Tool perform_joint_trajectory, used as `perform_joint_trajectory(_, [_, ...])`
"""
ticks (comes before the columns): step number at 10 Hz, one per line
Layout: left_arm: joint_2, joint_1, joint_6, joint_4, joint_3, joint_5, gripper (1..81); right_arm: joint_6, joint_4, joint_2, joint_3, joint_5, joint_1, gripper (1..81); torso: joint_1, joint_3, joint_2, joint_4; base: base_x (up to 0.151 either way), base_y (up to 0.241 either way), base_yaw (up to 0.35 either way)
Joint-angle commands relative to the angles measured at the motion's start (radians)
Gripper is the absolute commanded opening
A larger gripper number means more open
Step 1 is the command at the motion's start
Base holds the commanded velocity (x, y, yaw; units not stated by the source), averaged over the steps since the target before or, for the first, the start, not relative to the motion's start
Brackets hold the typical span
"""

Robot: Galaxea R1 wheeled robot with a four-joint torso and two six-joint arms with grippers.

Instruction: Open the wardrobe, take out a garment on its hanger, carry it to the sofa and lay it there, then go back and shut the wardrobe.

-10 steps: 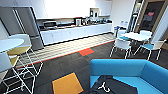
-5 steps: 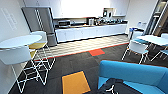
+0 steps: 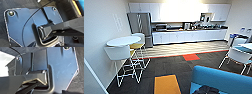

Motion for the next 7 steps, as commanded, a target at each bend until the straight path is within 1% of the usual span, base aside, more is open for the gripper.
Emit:
perform_joint_trajectory(1, [-0.003, -0.022, 0.006, 0.002, -0.004, 0.046, 81.1, -0.007, -0.013, 0.016, 0.012, -0.057, 0.024, 81.1, 0.001, -0.001, 0.0, 0.0, 0.0, 0.0, 0.333])
perform_joint_trajectory(2, [-0.003, -0.022, 0.006, 0.002, -0.004, 0.046, 81.1, -0.005, -0.013, 0.016, 0.012, -0.058, 0.028, 81.1, 0.001, 0.003, 0.0, -0.097, 0.0, 0.0, 0.333])
perform_joint_trajectory(3, [-0.004, -0.022, 0.007, 0.002, -0.004, 0.046, 81.1, -0.005, -0.013, 0.016, 0.012, -0.06, 0.028, 81.1, 0.001, 0.002, 0.0, -0.006, 0.0, 0.0, 0.333])
perform_joint_trajectory(4, [-0.004, -0.022, 0.007, 0.002, -0.004, 0.046, 81.1, -0.005, -0.013, 0.016, 0.012, -0.061, 0.029, 81.1, 0.001, 0.002, 0.0, -0.017, 0.0, 0.0, 0.333])
perform_joint_trajectory(5, [-0.004, -0.022, 0.007, 0.001, -0.004, 0.048, 81.1, -0.005, -0.013, 0.016, 0.011, -0.061, 0.029, 81.1, 0.001, 0.002, 0.0, -0.021, 0.0, 0.0, 0.333])
perform_joint_trajectory(7, [-0.004, -0.022, 0.007, 0.001, -0.005, 0.046, 81.1, -0.005, -0.013, 0.016, 0.009, -0.063, 0.029, 81.1, 0.001, 0.002, 0.0, -0.021, 0.0, 0.0, 0.333])
